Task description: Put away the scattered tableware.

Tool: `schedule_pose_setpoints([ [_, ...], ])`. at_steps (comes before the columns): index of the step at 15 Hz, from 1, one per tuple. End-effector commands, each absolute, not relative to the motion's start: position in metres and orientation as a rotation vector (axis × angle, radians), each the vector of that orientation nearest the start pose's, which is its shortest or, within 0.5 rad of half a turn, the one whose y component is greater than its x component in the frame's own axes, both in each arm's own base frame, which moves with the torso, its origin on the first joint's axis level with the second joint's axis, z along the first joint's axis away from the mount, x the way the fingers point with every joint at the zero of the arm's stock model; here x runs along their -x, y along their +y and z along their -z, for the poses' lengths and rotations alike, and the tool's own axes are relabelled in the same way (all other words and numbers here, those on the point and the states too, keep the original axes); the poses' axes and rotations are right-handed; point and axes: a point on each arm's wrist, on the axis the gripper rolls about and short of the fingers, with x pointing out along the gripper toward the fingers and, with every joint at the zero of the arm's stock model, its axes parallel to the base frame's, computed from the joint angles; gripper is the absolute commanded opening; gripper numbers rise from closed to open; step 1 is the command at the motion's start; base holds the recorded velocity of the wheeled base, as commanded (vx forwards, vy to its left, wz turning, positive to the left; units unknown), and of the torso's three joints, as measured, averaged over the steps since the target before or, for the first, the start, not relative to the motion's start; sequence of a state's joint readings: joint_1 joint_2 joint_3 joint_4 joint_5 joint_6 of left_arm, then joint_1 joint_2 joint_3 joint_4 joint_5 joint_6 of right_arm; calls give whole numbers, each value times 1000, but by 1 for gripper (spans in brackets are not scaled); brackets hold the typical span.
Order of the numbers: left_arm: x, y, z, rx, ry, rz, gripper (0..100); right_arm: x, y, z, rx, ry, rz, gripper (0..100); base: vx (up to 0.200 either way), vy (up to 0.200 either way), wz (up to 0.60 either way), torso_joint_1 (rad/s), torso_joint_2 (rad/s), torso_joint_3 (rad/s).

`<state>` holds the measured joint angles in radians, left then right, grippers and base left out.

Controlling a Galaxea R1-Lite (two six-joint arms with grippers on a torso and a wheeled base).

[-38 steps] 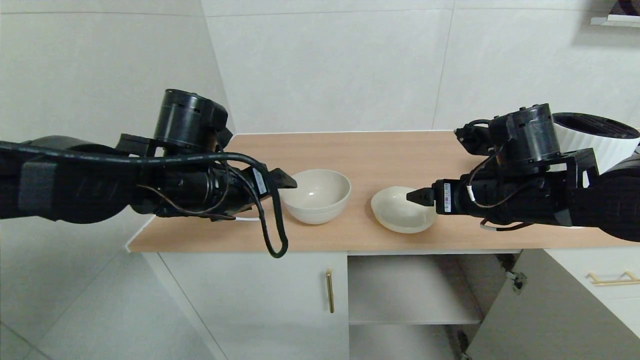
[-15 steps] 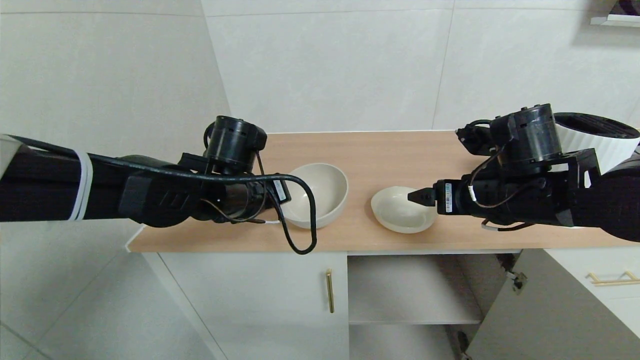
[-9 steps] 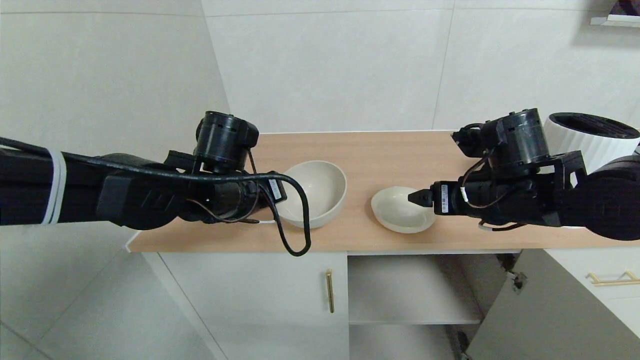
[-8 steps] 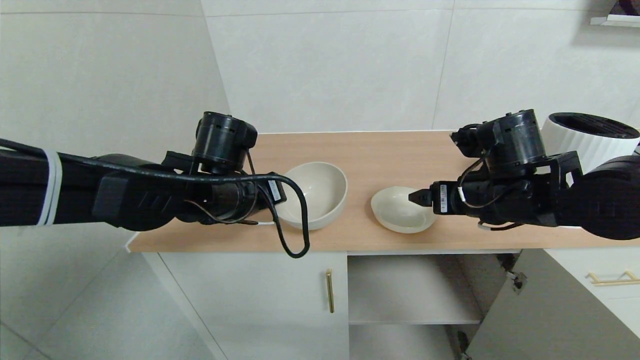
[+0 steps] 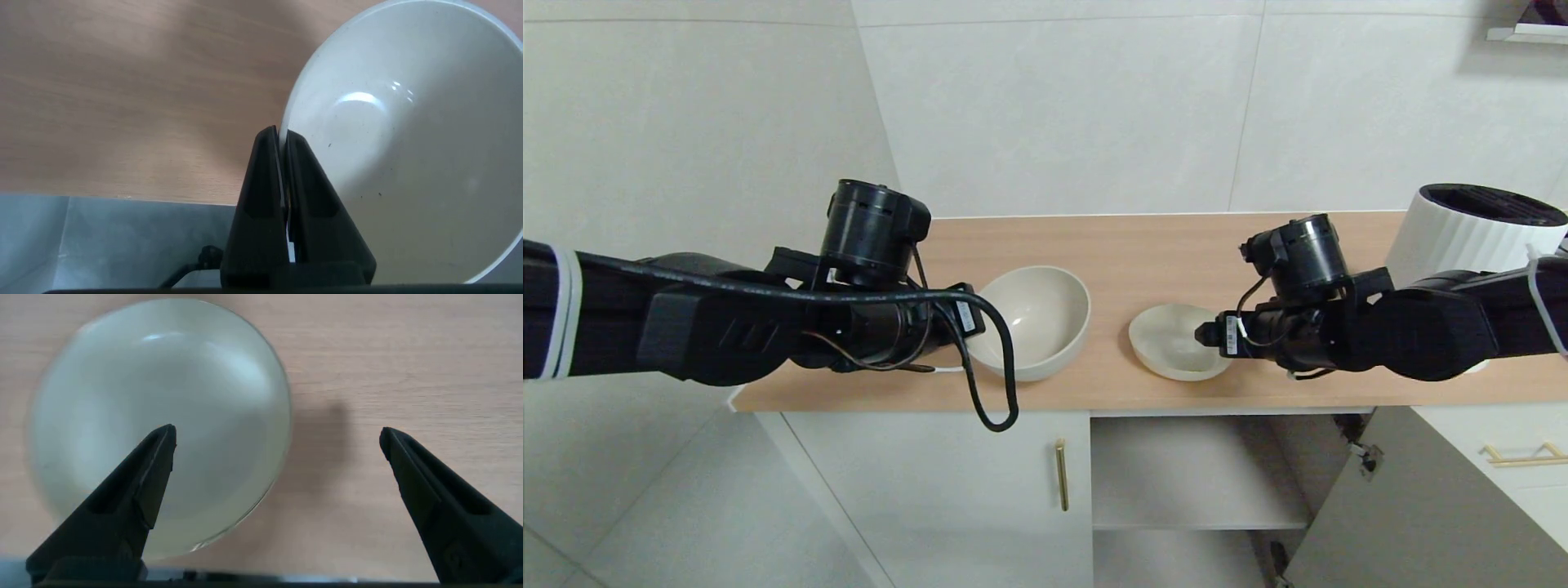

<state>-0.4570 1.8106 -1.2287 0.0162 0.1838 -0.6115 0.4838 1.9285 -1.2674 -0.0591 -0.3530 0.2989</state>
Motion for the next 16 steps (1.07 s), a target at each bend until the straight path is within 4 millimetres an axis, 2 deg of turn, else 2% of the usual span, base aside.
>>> schedule_pose_setpoints([
  [1, -309, -147, -202, 404, 624, 82, 0, -340, 168, -166, -37, 584, -36, 100, 0, 0, 0, 0, 0, 0],
  [6, -309, -147, -203, 404, 622, 83, 0, -342, 169, -161, -32, 596, -36, 100, 0, 0, 0, 0, 0, 0],
  [7, -309, -147, -203, 404, 622, 83, 0, -342, 169, -161, -32, 596, -36, 0, 0, 0, 0, 0, 0, 0],
  [16, -303, -144, -208, 408, 611, 86, 0, -339, 168, -169, -51, 576, -39, 0, 0, 0, 0, 0, 0, 0],
])
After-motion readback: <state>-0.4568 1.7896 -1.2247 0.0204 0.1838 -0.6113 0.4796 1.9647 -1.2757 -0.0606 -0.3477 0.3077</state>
